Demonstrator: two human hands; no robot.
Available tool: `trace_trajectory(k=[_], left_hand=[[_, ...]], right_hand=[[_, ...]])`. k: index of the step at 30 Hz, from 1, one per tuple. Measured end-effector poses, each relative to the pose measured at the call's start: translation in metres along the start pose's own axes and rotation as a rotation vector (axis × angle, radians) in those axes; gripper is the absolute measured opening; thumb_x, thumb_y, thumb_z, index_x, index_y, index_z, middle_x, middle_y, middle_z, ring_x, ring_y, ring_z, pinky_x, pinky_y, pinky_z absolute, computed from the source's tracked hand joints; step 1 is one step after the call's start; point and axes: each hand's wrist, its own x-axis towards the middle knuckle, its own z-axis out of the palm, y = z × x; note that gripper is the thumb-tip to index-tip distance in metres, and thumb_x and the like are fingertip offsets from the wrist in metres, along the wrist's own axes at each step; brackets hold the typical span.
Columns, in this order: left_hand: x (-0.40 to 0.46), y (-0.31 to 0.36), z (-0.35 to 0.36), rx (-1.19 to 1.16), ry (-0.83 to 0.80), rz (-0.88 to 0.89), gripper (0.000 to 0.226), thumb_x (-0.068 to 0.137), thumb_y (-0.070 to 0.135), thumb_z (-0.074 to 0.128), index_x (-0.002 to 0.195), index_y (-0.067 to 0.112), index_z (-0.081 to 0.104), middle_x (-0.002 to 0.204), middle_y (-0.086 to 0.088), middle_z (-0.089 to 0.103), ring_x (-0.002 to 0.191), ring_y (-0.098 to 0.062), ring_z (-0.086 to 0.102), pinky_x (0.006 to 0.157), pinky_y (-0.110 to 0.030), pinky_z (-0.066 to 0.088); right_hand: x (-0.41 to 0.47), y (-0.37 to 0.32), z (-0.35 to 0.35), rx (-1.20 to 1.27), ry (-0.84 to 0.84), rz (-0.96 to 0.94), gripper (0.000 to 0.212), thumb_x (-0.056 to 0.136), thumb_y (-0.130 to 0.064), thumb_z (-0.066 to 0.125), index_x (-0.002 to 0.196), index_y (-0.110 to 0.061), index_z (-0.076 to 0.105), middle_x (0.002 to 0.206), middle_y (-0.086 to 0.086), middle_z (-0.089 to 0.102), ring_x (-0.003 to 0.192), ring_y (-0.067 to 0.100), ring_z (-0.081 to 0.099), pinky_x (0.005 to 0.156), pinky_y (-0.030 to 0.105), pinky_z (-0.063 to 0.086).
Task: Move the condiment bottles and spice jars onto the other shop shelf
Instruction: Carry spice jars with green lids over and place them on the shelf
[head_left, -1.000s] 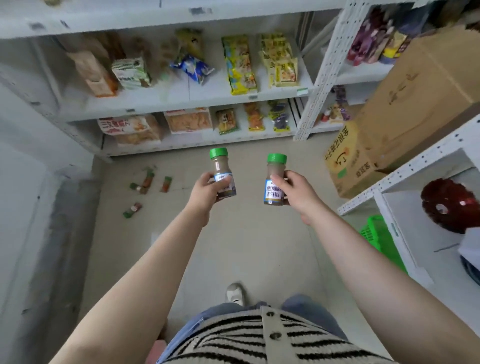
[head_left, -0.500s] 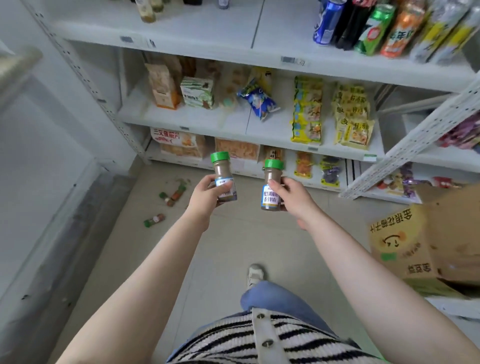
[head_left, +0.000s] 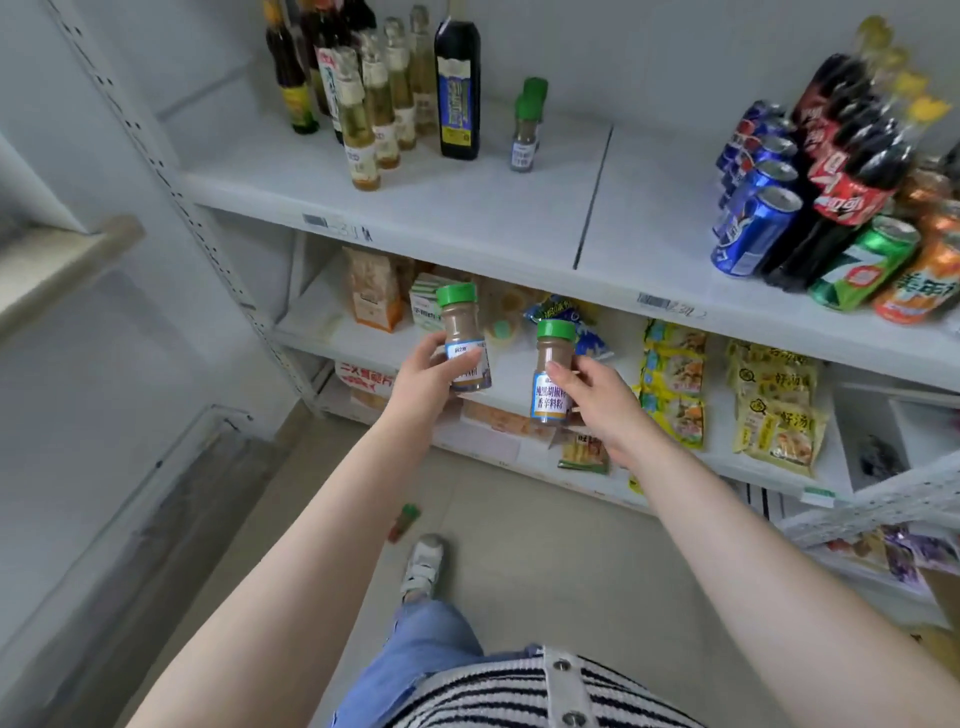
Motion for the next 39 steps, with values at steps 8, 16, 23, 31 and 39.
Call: trace_trajectory(k=[8,16,23,31,39], left_hand=[[0.163,0.078,-0.01,0.044,-0.146,0.059,0.032,0.086,0.012,0.064,0.117,0.012,0.057,0.1,-0.008,0.069,0.082,-0.021,0.065,0.074,-0.031,0.051],[0.287,0.109,0.012,0.219,-0.224,0.191,0.039,0.081,-0.004,0.066,0.118,0.005,0.055,0.092,-0.002,0.062,0.074,-0.012,0.059,0.056,-0.01,0.046],[0.353,0.099,0.044,0.25,-0.239,0.225,0.044,0.074,-0.006,0.07,0.112,0.014,0.06,0.098,-0.005,0.065,0.083,-0.022,0.062,0.074,-0.03,0.056],[0.388,0.092,0.064,0.317,-0.187,0.269,0.044,0.071,-0.005,0.073,0.109,0.014,0.063,0.1,-0.009,0.071,0.09,-0.027,0.066,0.073,-0.021,0.055],[0.405,0.095,0.068,0.374,-0.177,0.322,0.044,0.07,0.0,0.076,0.11,0.014,0.062,0.1,-0.006,0.071,0.091,-0.024,0.068,0.086,-0.038,0.056]], right_hand=[[0.128,-0.067,0.019,0.066,0.165,-0.015,0.021,0.094,-0.03,0.056,0.108,-0.014,0.057,0.101,0.008,0.066,0.085,0.018,0.065,0.064,0.025,0.051],[0.202,-0.095,0.019,0.163,0.325,-0.012,0.017,0.094,-0.021,0.056,0.109,-0.014,0.058,0.099,0.01,0.065,0.08,0.016,0.065,0.06,0.023,0.057],[0.247,-0.102,0.004,0.127,0.393,-0.041,0.015,0.092,-0.023,0.059,0.105,-0.017,0.061,0.104,0.022,0.064,0.083,0.022,0.063,0.076,0.041,0.057],[0.283,-0.107,-0.016,0.105,0.38,-0.074,0.009,0.091,-0.022,0.061,0.1,-0.019,0.062,0.096,0.019,0.061,0.084,0.026,0.062,0.085,0.051,0.053],[0.307,-0.11,-0.022,0.086,0.369,-0.102,0.004,0.09,-0.024,0.062,0.094,-0.027,0.062,0.098,0.022,0.062,0.084,0.025,0.061,0.085,0.05,0.053]])
